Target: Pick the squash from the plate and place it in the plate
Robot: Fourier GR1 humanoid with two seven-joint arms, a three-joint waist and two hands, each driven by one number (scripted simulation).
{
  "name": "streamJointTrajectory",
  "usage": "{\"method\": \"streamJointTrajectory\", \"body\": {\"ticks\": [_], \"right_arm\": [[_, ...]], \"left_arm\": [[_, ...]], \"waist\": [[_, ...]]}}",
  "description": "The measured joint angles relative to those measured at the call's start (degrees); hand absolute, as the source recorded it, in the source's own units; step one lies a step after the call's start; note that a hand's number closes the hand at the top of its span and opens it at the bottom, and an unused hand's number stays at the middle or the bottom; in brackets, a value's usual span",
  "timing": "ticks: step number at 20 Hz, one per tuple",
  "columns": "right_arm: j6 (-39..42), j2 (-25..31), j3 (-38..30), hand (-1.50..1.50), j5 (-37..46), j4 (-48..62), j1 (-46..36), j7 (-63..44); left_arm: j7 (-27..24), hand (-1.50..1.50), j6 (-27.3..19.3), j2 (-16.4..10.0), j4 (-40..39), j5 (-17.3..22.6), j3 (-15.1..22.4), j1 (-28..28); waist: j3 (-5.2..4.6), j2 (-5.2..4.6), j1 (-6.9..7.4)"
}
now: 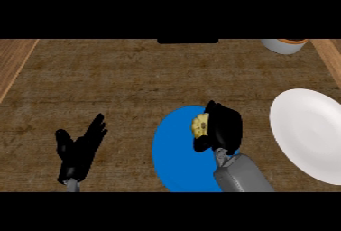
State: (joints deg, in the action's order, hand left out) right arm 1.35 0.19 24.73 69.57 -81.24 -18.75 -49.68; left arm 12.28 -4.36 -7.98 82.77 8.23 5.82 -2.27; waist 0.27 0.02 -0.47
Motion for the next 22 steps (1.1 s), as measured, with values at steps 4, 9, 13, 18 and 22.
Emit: {"method": "streamJointTrajectory", "body": {"ticks": [4,9,13,18,22], "right_arm": [[-12.11,-0.02,2.65,1.5,5.23,-1.66,-2.16,-8.35],[-18.9,0.23,4.79,1.5,13.42,-4.99,-3.1,-13.73],[-23.21,0.31,1.92,1.5,18.25,-8.14,-1.68,-14.87],[-30.15,0.25,-3.1,1.5,21.16,-12.22,3.14,-13.97],[-36.83,0.19,-7.94,1.5,21.91,-15.39,8.46,-10.89]], "left_arm": [[0.18,0.0,0.19,0.23,-0.42,-0.18,0.35,0.78],[-0.25,0.0,0.37,0.27,-1.28,-0.16,0.03,0.92],[-0.68,0.0,0.62,0.18,-1.36,-0.13,-0.11,0.68],[-0.7,0.0,-0.01,0.56,-0.88,-0.37,-0.13,0.09],[-0.49,0.0,0.81,-0.2,-0.78,0.29,-1.0,0.59]], "waist": [[-0.14,0.05,0.88],[-0.24,0.19,0.89],[-0.22,0.22,0.43],[-0.18,0.17,0.01],[-0.19,0.11,-0.26]]}}
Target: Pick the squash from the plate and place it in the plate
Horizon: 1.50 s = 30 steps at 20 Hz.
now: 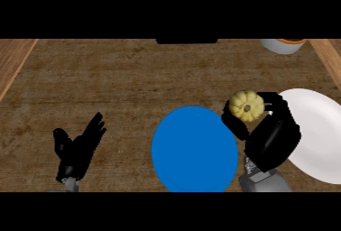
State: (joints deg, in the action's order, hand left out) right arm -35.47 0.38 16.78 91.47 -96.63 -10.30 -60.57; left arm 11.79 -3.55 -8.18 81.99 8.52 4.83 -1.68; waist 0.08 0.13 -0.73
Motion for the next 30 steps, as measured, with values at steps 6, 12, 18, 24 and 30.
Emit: {"method": "streamJointTrajectory", "body": {"ticks": [6,12,18,24,30], "right_arm": [[-9.05,2.93,-10.41,1.5,-3.16,1.21,5.36,3.21],[-16.78,11.15,-19.4,1.5,-16.02,8.28,5.1,8.89],[-23.87,21.06,-23.38,1.5,-34.63,20.09,2.26,19.41],[-22.4,27.2,-25.44,-1.5,-51.22,30.35,0.7,26.44],[-12.58,29.09,-27.42,-1.5,-64.54,41.74,-2.07,37.7]], "left_arm": [[0.2,0.0,-0.55,0.77,-0.08,-0.94,0.68,-0.04],[1.23,0.0,-0.57,0.94,0.39,-1.2,0.55,0.83],[0.18,0.0,-0.74,1.94,-0.12,-2.14,1.07,0.59],[1.23,0.0,-0.24,1.89,0.47,-1.76,0.65,0.77],[1.62,0.0,0.62,1.14,0.91,-1.46,0.2,0.98]], "waist": [[0.0,-0.14,0.25],[0.0,-0.21,0.73],[0.02,-0.26,1.08],[0.07,-0.35,1.37],[0.22,-0.54,1.88]]}}
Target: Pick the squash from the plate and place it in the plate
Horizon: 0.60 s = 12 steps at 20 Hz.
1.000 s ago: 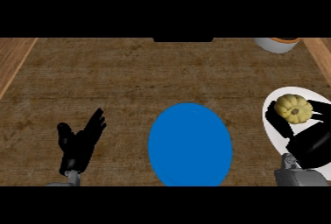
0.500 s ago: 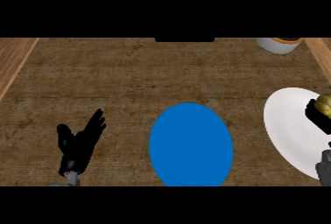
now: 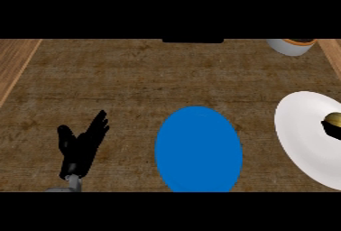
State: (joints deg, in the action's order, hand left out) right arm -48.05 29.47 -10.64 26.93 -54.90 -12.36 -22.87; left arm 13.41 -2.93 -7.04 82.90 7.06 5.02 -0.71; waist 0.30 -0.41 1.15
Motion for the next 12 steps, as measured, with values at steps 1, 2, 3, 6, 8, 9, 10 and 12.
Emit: {"method": "streamJointTrajectory", "body": {"ticks": [1,2,3,6,8,9,10,12], "right_arm": [[1.06,-0.1,-0.95,-1.5,-2.39,1.63,-0.65,3.56],[2.11,-0.23,-2.17,-1.5,-4.91,2.96,-1.05,7.25],[2.88,-0.52,-3.25,-1.5,-6.99,4.09,-1.66,10.92],[4.64,-1.3,-7.36,-1.5,-12.9,6.93,-3.18,21.52],[4.76,-2.34,-10.24,-1.5,-16.44,7.26,-4.31,27.78],[5.24,-2.64,-12.03,-1.5,-18.53,7.17,-4.17,30.85],[6.1,-2.77,-13.88,-1.5,-20.72,6.82,-3.82,33.62],[7.2,-3.49,-17.1,-1.5,-24.37,7.1,-3.67,38.45]], "left_arm": [[-0.37,0.0,-0.14,0.36,-0.26,-0.26,0.27,-0.06],[-0.6,0.0,-0.28,0.55,-0.22,-0.46,0.4,-0.17],[-1.07,0.0,-0.27,0.66,-0.87,-0.48,0.26,-0.14],[-1.24,0.0,-0.19,1.09,-0.45,-0.39,0.56,-0.89],[-1.79,0.0,-0.26,1.16,-0.99,-0.59,0.43,-0.79],[-1.3,0.0,-0.38,1.03,-0.71,-0.52,0.24,-0.75],[-1.57,0.0,-0.32,1.17,-0.85,-0.51,0.26,-0.92],[-1.24,0.0,-0.25,0.79,-0.79,-0.48,-0.2,-0.67]], "waist": [[0.0,-0.01,-0.03],[0.01,0.01,-0.09],[0.02,-0.02,-0.13],[0.05,-0.01,-0.1],[0.05,0.01,-0.27],[0.04,0.07,-0.44],[0.01,0.13,-0.66],[-0.07,0.21,-0.82]]}}
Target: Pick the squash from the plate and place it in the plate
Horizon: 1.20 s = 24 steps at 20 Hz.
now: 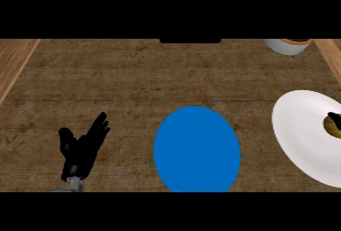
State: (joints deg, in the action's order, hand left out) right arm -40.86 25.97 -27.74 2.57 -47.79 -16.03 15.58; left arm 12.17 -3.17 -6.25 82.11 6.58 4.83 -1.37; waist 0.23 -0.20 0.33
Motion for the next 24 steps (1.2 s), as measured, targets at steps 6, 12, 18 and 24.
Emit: {"method": "streamJointTrajectory", "body": {"ticks": [6,12,18,24], "right_arm": [[8.8,-0.9,-6.44,-1.5,-9.3,-1.08,4.75,7.86],[19.88,-3.48,-6.75,-1.5,-14.52,-10.13,15.53,9.38],[26.48,-7.45,-5.33,-1.5,-15.75,-22.54,29.04,9.54],[27.25,-12.72,-3.08,-1.5,-12.34,-31.03,39.21,10.47]], "left_arm": [[0.27,0.0,0.46,-0.47,0.53,0.02,-0.75,-0.65],[0.45,0.0,0.18,0.15,0.53,-0.42,-0.83,-0.48],[-1.37,0.0,0.93,0.17,-0.84,-0.62,-1.52,-0.5],[0.54,0.0,0.57,0.85,1.27,-1.08,-1.02,-1.03]], "waist": [[-0.16,0.21,-0.5],[-0.24,0.33,-0.87],[-0.24,0.36,-0.97],[-0.26,0.28,-0.75]]}}
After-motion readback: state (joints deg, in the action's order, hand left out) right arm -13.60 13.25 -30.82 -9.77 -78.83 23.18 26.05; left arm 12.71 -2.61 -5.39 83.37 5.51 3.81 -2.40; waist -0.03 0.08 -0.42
